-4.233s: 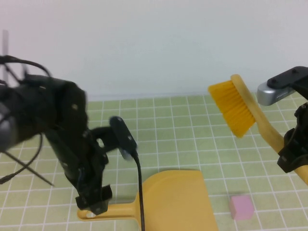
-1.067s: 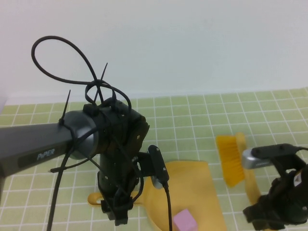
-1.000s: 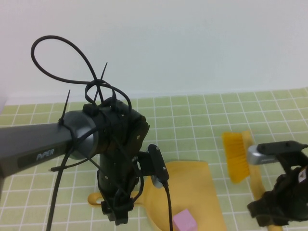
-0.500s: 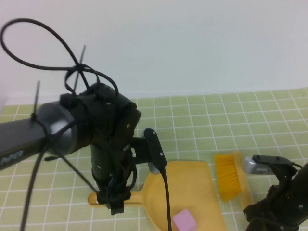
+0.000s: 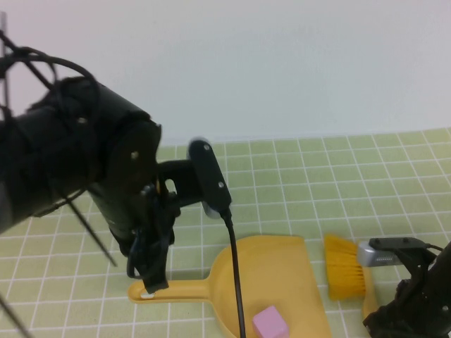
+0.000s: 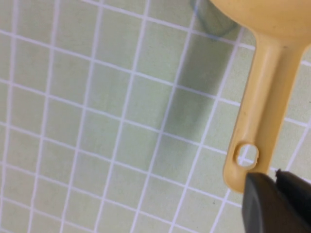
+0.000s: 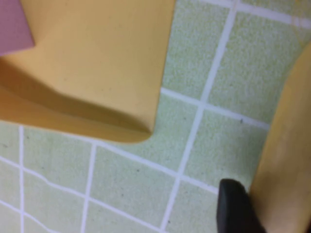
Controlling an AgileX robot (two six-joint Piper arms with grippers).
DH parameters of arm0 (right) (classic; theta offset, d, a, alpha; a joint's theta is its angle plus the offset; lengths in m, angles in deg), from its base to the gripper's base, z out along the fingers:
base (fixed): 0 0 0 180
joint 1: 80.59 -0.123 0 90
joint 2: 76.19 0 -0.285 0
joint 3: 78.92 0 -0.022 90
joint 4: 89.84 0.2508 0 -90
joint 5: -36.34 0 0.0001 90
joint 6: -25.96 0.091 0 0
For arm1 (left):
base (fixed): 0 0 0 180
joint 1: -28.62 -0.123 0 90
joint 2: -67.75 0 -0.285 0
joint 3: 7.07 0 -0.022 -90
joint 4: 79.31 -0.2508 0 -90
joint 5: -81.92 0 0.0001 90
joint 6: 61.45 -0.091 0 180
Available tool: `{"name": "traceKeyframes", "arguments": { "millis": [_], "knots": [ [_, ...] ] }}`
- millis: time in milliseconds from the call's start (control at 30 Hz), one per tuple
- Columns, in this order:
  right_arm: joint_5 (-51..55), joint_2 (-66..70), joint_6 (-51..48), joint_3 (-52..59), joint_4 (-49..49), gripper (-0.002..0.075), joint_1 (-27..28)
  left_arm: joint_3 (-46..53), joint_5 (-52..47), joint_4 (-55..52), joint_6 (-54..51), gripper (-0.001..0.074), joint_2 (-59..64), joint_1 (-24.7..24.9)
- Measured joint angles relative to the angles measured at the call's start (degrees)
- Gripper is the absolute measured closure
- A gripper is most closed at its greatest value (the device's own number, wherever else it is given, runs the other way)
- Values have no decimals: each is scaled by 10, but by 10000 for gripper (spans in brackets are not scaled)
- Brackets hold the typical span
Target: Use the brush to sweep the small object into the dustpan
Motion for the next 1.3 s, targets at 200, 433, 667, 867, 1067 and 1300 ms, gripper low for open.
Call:
{"name": "traceKeyframes", "arguments": {
  "millis": [200, 433, 667, 867, 1067, 1300],
  "knots": [
    [5, -20, 0, 0, -22, 428, 0, 0, 2, 0, 47, 735, -67, 0],
    [84, -122, 19, -35, -70, 425, 0, 0, 7, 59, 100, 735, -172, 0],
    [131, -286, 24, -99, -83, 461, 0, 61, 67, 71, 153, 735, -298, 0],
    [133, -388, 34, -108, -107, 657, 0, 158, 115, 71, 201, 735, -414, 0],
    [113, -455, 36, -82, -114, 718, 0, 260, 181, 70, 227, 735, -518, 0],
    [45, -542, 36, 5, -114, 724, 0, 375, 278, 61, 231, 735, -622, 0]
  ]
}}
